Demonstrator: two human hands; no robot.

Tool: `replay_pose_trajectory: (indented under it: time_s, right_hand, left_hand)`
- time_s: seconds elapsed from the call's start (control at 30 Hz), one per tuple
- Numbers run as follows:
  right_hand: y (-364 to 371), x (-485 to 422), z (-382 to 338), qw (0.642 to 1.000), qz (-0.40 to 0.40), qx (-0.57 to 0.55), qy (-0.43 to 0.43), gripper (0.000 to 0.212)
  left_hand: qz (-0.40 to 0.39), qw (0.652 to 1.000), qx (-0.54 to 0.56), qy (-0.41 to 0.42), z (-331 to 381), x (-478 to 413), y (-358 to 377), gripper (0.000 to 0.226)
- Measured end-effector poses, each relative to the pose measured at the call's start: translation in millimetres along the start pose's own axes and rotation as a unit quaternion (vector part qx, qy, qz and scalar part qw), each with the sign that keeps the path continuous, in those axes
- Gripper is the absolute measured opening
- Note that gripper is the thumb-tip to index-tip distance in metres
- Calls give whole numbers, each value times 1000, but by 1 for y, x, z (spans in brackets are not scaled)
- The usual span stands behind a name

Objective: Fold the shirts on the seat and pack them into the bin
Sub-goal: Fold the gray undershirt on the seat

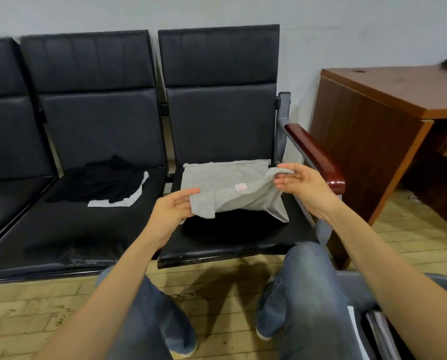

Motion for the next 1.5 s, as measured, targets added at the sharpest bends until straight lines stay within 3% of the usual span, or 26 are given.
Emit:
replay_pose_trajectory:
  time_s: [0.1,0.23,0.3,0.37,0.47,0.63,0.83,1.2,1.37,1.5]
  right_hand:
    - [-4,-4,-14,985,75,117,-99,29]
    - [-11,-1,-23,972,100,150,-153,13]
    - [-14,5,-25,952,101,213,-198,12]
    - [-16,11,-25,929,101,269,-234,16]
    - [-23,20,-24,946,73,237,-207,14]
    - [-30,32,-30,975,-3,151,-164,16]
    - [-25,5,-35,979,-42,146,-135,15]
    - [54,-213,13,985,-34,167,-9,13]
    - [95,-325,116,964,-18,262,48,15]
    - [109,-361,203,904,-5,426,36,24]
  left_hand:
    - [39,997,-28,58,13,-4,5,34]
    - [104,983,-104,108,20,-8,0,25]
    - [102,975,-134,142,22,-3,-1,17]
    - [68,987,-94,115,20,5,-1,13]
    - [41,995,-44,82,18,19,-1,15]
    - [34,994,-42,97,27,38,-5,14]
    - [38,995,-41,83,35,13,-6,14]
    - [124,987,-86,-47,-30,-219,16,21]
    - [148,963,-212,-81,-117,-320,29,22]
    - [126,902,-410,-57,-182,-352,30,33]
Point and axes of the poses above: each hand's wrist, its own x-axis away from the middle knuckle, its own y-axis out of the palm, z = x × y, the point moved 3 cm from there along -x, towards the middle knuckle, and after that the axes turned 13 degrees about z, right-handed, at the moved point
